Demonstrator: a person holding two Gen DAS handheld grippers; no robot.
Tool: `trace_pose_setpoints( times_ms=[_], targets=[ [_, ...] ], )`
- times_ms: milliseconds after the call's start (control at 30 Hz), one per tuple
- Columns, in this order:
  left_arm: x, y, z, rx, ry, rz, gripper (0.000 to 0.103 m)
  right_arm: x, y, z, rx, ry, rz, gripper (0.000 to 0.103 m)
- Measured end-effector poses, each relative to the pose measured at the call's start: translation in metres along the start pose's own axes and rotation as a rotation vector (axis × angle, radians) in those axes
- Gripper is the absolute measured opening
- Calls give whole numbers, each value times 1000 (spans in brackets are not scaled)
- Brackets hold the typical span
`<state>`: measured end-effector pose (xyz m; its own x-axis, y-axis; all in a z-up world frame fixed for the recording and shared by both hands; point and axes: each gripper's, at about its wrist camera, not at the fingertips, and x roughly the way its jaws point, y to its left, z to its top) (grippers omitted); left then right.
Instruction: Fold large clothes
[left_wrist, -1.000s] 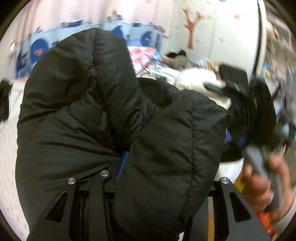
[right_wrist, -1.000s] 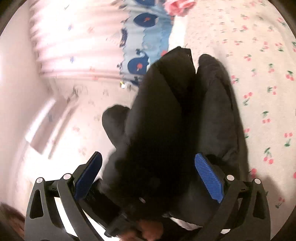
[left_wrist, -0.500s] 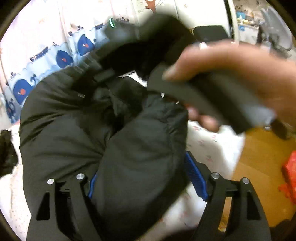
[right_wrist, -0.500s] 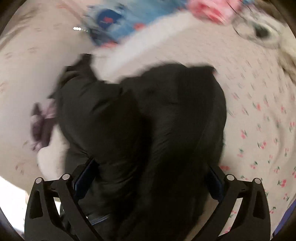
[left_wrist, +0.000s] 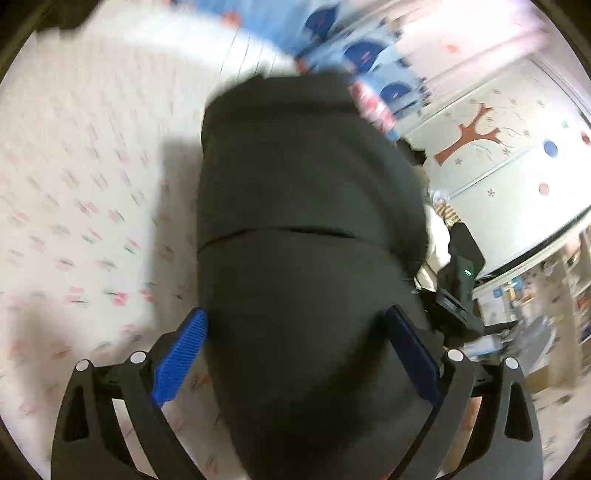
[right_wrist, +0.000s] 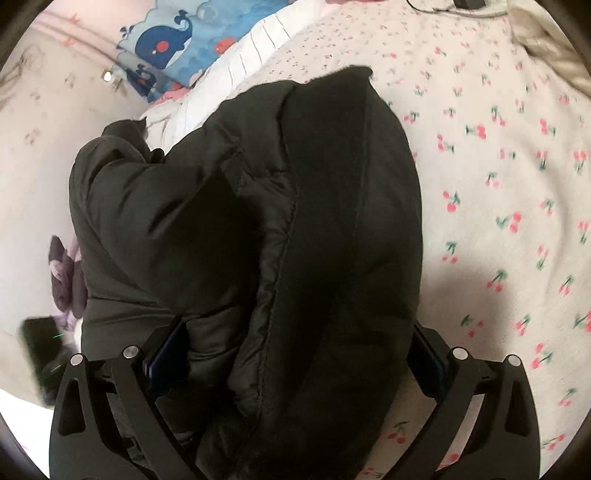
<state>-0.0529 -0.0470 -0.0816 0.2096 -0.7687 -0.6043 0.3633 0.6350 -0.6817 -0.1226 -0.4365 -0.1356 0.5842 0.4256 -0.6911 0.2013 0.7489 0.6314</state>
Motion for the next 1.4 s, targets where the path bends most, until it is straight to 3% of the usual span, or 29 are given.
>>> trace_pose_setpoints(
  times_ms=[67, 133, 233, 300, 400, 500, 600, 700, 767, 867, 933, 1033, 1133, 1267, 1400],
  targets=[
    [23, 8, 4, -22, 13, -14, 97, 1, -4, -6, 40, -27, 31, 97],
    [18, -8, -7, 22, -2, 4, 97, 6, -2, -9, 55, -70, 67, 97],
    [-6, -34, -2, 152, -35, 27, 84, 19, 21, -20, 76, -103, 167, 97],
    [-36, -42, 1, 221, -78, 80, 82, 35, 51, -29, 45, -87, 228, 97],
    [-96, -27, 1, 268, -140, 177, 82, 83, 110, -60, -44, 35, 337, 97],
    [-125, 20, -19, 234, -90, 289, 82, 107, 138, -80, -135, 99, 310, 97],
    [-124, 57, -30, 152, -56, 302, 82, 81, 138, -77, -114, 43, 236, 97],
    [-120, 50, -35, 183, -105, 317, 83, 24, 172, -74, -254, -141, 57, 97],
    [-109, 39, -36, 207, -125, 340, 83, -3, 211, -70, -345, -203, 65, 97],
    [-104, 22, -33, 263, -131, 385, 84, -3, 271, -61, -472, -200, 116, 97],
    [-93, 2, -23, 283, -130, 411, 84, 26, 290, -45, -447, -154, 101, 97],
    [-97, 4, -16, 261, -116, 380, 84, 88, 269, -12, -295, -142, -12, 97],
    [-112, 7, -8, 231, -156, 319, 84, 119, 214, -9, -114, -130, 55, 97],
    [-83, 11, -5, 302, -117, 375, 96, 133, 216, -12, -186, -136, 3, 97],
    [-76, 35, -6, 219, -59, 350, 97, 116, 197, -6, -187, -33, -25, 96]
  ],
)
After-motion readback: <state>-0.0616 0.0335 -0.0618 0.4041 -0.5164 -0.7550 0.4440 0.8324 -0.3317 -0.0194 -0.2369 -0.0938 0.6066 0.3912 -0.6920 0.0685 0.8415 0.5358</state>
